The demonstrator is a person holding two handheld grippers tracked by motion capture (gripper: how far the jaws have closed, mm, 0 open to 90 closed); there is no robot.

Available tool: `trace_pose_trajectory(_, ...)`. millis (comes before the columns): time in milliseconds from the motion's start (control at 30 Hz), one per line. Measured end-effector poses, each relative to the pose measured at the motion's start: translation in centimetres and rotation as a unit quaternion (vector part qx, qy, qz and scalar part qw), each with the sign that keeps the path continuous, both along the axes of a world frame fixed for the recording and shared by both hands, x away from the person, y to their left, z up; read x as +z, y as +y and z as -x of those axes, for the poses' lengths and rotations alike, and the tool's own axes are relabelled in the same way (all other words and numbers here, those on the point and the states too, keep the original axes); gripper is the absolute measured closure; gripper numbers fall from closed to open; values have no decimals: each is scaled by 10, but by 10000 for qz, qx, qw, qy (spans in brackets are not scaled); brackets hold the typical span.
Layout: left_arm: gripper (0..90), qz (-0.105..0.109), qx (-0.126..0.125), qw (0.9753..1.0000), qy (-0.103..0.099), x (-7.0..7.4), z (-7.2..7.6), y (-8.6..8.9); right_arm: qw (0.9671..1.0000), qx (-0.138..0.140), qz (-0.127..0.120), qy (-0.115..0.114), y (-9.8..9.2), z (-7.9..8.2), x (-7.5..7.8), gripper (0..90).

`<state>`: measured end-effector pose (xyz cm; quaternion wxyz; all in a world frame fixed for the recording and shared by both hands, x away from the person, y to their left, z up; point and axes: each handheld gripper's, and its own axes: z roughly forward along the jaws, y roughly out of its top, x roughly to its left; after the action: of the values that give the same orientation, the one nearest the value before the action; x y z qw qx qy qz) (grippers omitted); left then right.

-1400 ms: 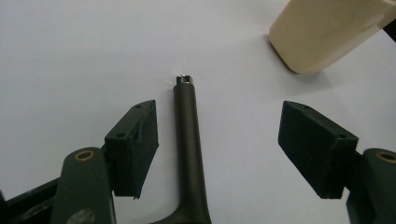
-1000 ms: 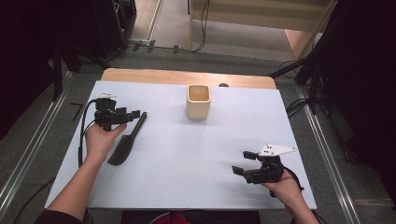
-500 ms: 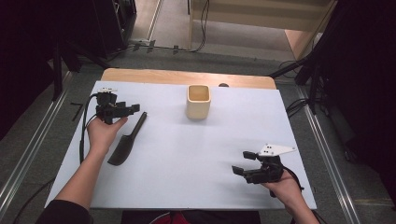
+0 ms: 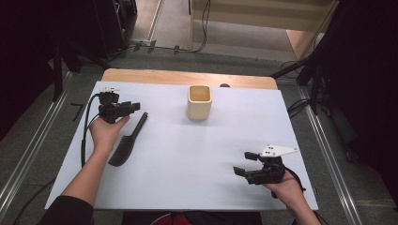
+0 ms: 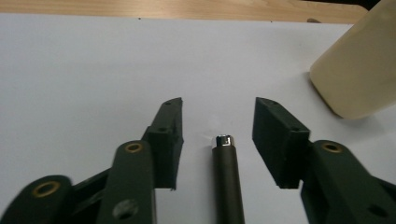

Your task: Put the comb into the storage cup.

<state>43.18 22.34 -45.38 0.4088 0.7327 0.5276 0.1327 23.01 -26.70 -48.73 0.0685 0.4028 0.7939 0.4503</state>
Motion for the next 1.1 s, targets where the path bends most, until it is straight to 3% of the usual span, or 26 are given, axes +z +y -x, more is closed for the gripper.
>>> trace_pose_trajectory(100, 743, 64, -55, 9999, 132, -4, -2, 2, 10000, -1, 11, -3, -1, 0, 0, 184)
trace_pose_trajectory(200, 803, 67, -71, 9997, 229, -9, -5, 2, 10000, -9, -4, 6, -1, 1, 0, 184)
trace_pose_trajectory(233, 875, 20, -112, 9996, 255, -11, -5, 1, 10000, -22, 6, 5, -1, 1, 0, 184)
trace_pose_trajectory(300, 900, -55, -149, 9992, 355, -15, -7, -1, 10000, -30, 0, 4, -1, 1, 0, 184)
trace_pose_trajectory(433, 900, 38, -64, 9983, 585, -24, -12, 1, 10000, -36, 14, -6, -2, 2, 0, 184)
trace_pose_trajectory(667, 900, -52, -90, 9954, 953, -37, -16, -5, 10000, -80, 0, -6, -4, 5, 0, 185)
trace_pose_trajectory(1100, 900, -53, -228, 9941, 1058, -41, -16, -16, 10000, -84, 34, -7, -5, 6, 0, 184)
